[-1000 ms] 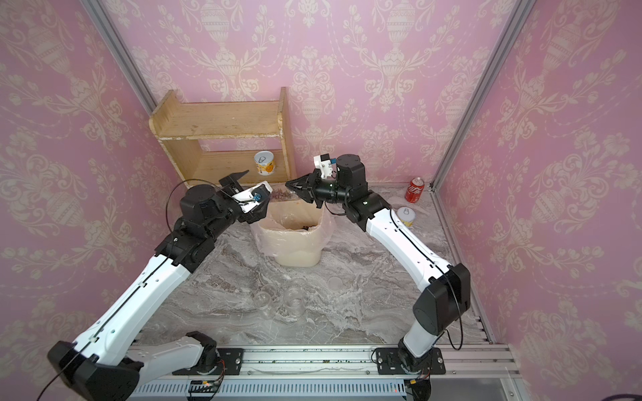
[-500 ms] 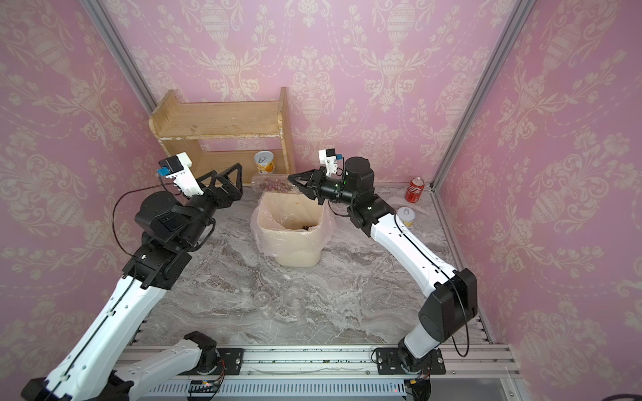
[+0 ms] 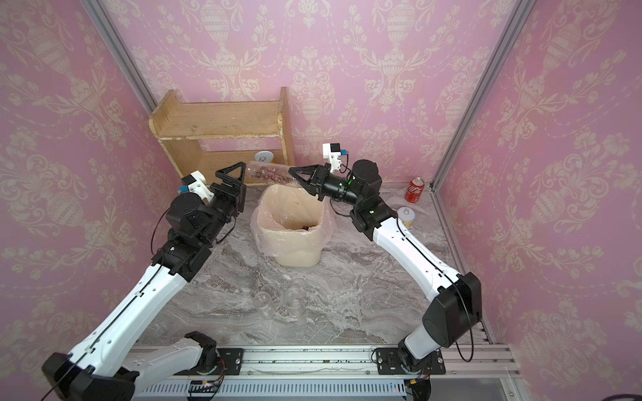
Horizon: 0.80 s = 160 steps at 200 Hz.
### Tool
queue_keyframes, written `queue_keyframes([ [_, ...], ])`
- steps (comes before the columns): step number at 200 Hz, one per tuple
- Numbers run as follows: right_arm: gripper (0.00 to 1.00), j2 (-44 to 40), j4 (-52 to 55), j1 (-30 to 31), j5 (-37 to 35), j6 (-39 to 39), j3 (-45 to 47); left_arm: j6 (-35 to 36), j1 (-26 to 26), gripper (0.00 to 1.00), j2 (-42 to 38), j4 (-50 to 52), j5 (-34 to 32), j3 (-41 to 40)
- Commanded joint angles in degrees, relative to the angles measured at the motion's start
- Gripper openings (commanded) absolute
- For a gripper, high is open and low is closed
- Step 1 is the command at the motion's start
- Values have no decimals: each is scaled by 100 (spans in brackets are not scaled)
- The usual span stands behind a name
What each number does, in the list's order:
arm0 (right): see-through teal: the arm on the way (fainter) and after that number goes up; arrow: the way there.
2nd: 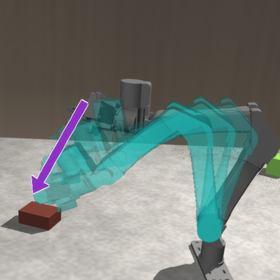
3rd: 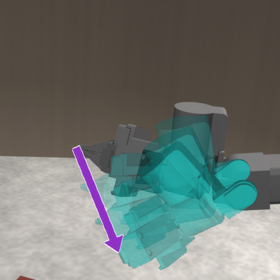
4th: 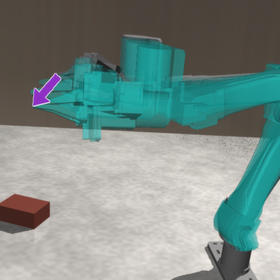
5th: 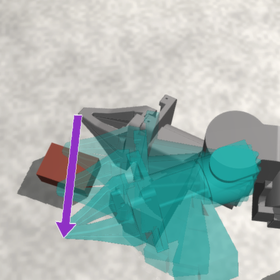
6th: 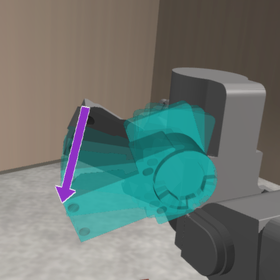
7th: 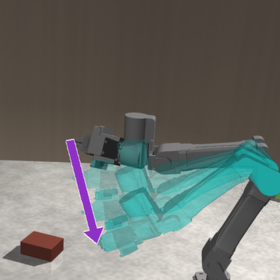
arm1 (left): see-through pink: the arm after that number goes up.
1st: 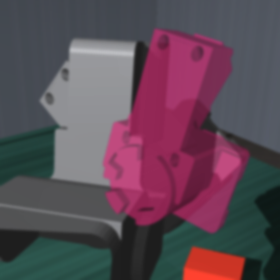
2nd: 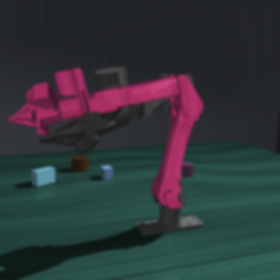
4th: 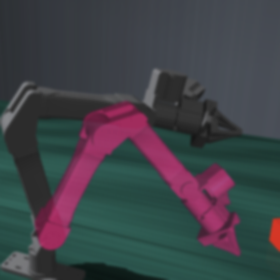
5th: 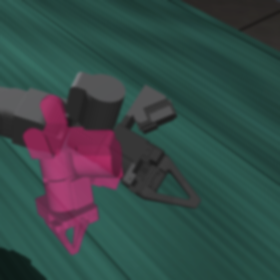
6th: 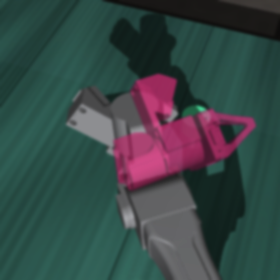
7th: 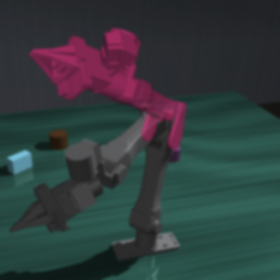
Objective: Empty the moldy dried flower tea in the jars
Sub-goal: Pour the moldy dried flower tea into the trash bin.
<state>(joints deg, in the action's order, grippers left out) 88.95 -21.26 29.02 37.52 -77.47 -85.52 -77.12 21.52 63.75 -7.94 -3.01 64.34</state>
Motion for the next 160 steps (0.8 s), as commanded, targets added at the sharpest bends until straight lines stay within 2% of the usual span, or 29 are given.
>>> queue_keyframes([
  [1, 0, -203, -423, 41, -43, -69, 27, -802, -60, 99, 163, -651, 348, -65],
  [35, 0, -159, -440, 95, 0, -78, -8, -1362, -61, 92, 578, -1209, 646, -78],
  [84, 0, 5, -581, 174, 13, -184, -61, -1645, -61, 85, 818, -1476, 722, -139],
  [160, 2, 158, -549, 159, 10, -189, 61, -1700, -67, 53, 937, -1728, 624, -319],
])
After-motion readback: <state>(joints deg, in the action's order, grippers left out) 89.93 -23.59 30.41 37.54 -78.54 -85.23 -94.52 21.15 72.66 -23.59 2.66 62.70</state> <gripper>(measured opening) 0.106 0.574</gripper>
